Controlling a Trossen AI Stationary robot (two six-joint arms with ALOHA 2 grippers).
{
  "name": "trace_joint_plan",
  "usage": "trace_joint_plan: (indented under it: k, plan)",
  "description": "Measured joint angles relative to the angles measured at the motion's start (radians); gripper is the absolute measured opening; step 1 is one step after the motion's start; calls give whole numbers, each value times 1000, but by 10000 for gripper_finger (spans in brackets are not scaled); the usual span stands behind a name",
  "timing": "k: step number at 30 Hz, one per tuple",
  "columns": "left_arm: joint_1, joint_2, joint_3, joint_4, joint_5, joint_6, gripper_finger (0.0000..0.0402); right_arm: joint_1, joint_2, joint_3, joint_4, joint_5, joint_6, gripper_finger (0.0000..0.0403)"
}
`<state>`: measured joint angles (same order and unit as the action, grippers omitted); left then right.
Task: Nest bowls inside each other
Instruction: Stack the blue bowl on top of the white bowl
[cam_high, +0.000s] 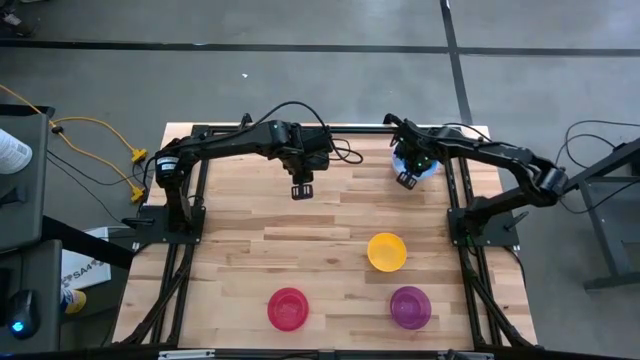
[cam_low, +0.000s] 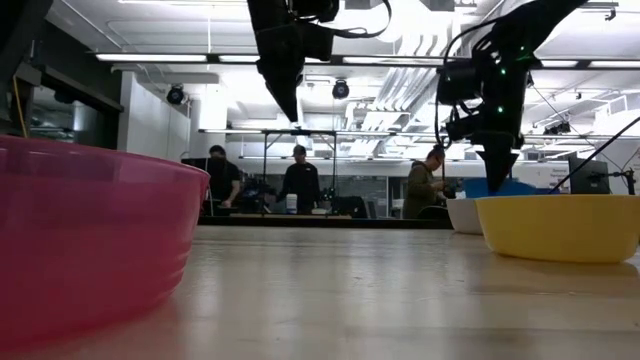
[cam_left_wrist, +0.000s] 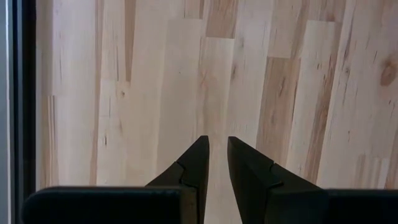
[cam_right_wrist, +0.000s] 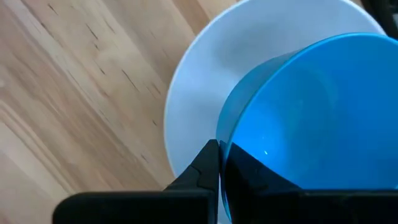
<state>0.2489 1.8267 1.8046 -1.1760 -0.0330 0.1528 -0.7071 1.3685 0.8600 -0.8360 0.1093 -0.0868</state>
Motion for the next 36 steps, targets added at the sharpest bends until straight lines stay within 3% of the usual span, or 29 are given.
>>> trace_joint_plan:
  k: [25,36]
  plan:
    - [0,0,0,-1,26,-10,58,-3,61,-46,82,-34,-16,4]
    - [0,0,0,-2,27,-10,58,-3,61,-46,94,-30,-26,26]
